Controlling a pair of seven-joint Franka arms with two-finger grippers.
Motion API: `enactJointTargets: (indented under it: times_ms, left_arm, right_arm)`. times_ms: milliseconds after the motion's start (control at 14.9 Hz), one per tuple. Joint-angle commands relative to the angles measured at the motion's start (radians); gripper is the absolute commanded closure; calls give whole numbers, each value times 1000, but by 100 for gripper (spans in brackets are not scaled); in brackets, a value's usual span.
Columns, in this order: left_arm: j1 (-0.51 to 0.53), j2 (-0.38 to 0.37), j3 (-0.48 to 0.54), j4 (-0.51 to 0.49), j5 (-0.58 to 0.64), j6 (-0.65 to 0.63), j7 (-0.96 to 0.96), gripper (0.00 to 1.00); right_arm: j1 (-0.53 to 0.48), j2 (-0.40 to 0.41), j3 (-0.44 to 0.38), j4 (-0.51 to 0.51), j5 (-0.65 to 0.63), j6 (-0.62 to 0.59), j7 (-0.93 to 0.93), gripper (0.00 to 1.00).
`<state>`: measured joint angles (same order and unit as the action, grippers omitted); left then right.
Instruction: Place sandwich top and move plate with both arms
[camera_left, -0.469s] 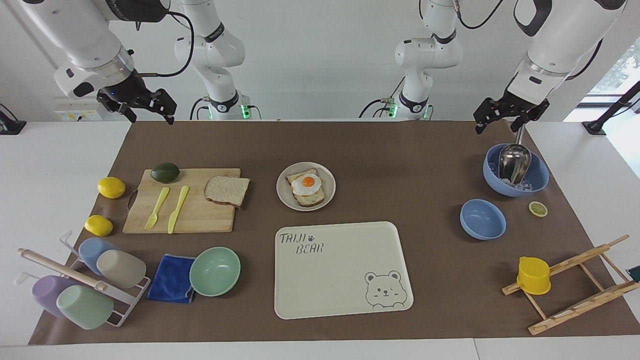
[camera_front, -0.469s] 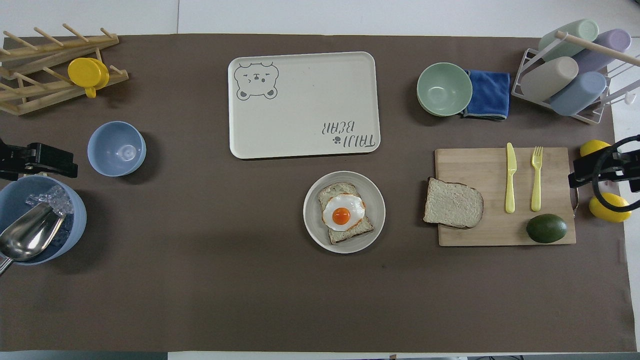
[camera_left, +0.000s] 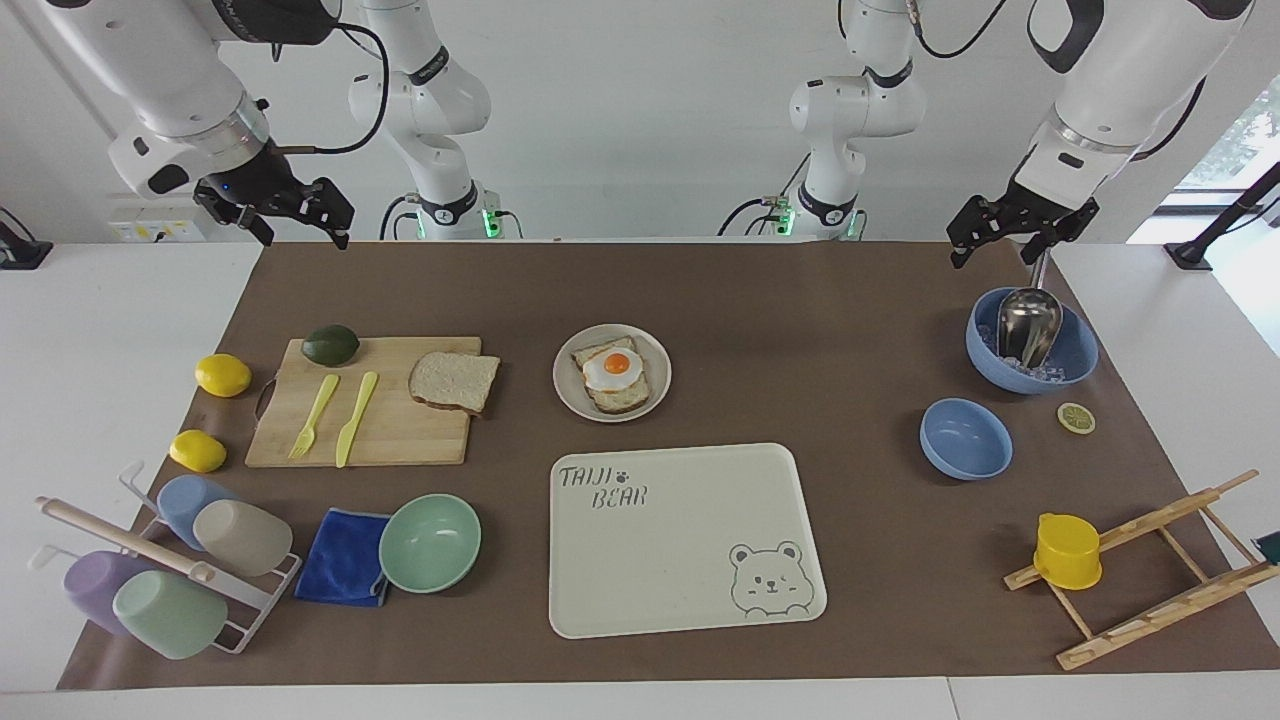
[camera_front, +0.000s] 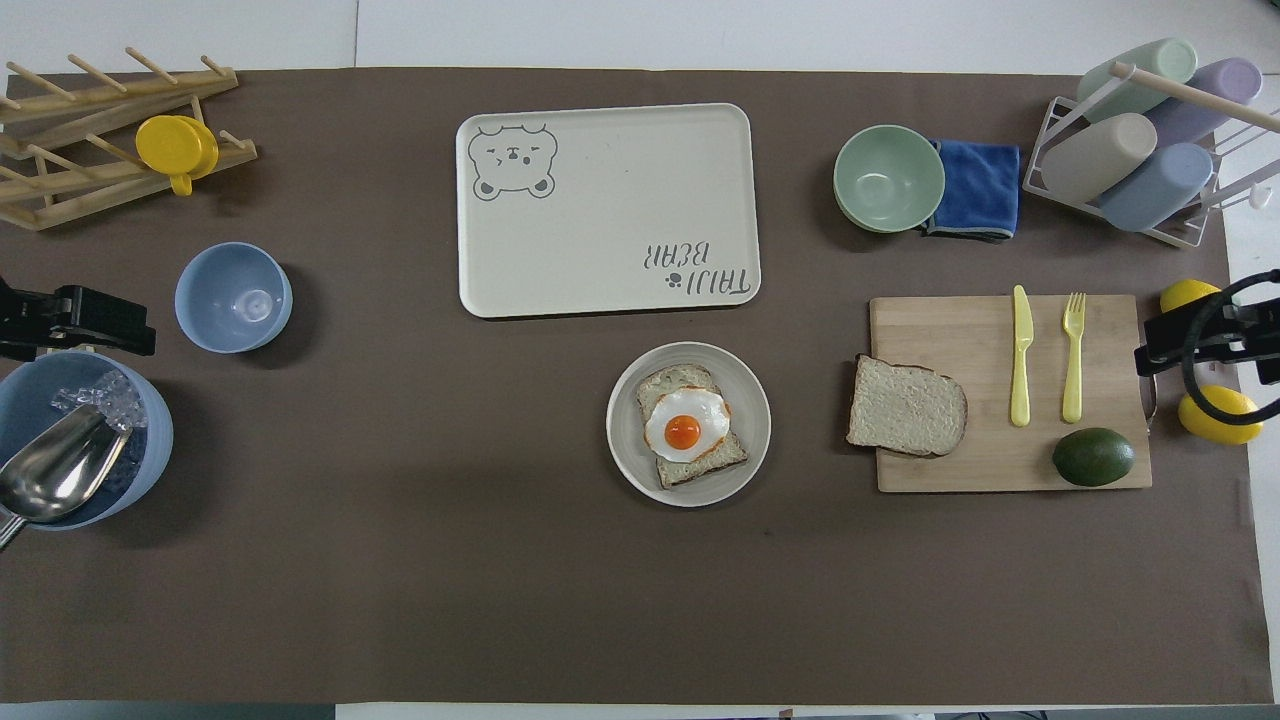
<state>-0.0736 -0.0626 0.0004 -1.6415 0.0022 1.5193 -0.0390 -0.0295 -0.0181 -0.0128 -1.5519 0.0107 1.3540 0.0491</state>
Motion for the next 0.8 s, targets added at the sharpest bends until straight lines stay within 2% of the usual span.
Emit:
enactJointTargets:
  times_ms: [0, 134, 335, 402, 602, 736]
  left_arm:
    - [8, -23, -4, -26, -8, 12, 4, 0]
    - [6, -23, -4, -26, -8, 12, 4, 0]
    - [8, -23, -4, -26, -8, 12, 5, 0]
    - [8, -23, -4, -26, -8, 12, 5, 0]
    - [8, -23, -4, -26, -8, 12, 5, 0]
    - [8, -23, -4, -26, -8, 12, 5, 0]
  right_arm:
    - [2, -8, 7, -11, -15, 25, -14, 0]
    - [26, -10, 13, -22, -32, 69, -18, 0]
    - [135, 0, 14, -68, -133, 89, -11, 0]
    - [188, 22, 14, -71, -173, 106, 11, 0]
    - [348, 165, 14, -60, -332, 142, 183, 0]
    - [382, 233, 16, -68, -344, 197, 306, 0]
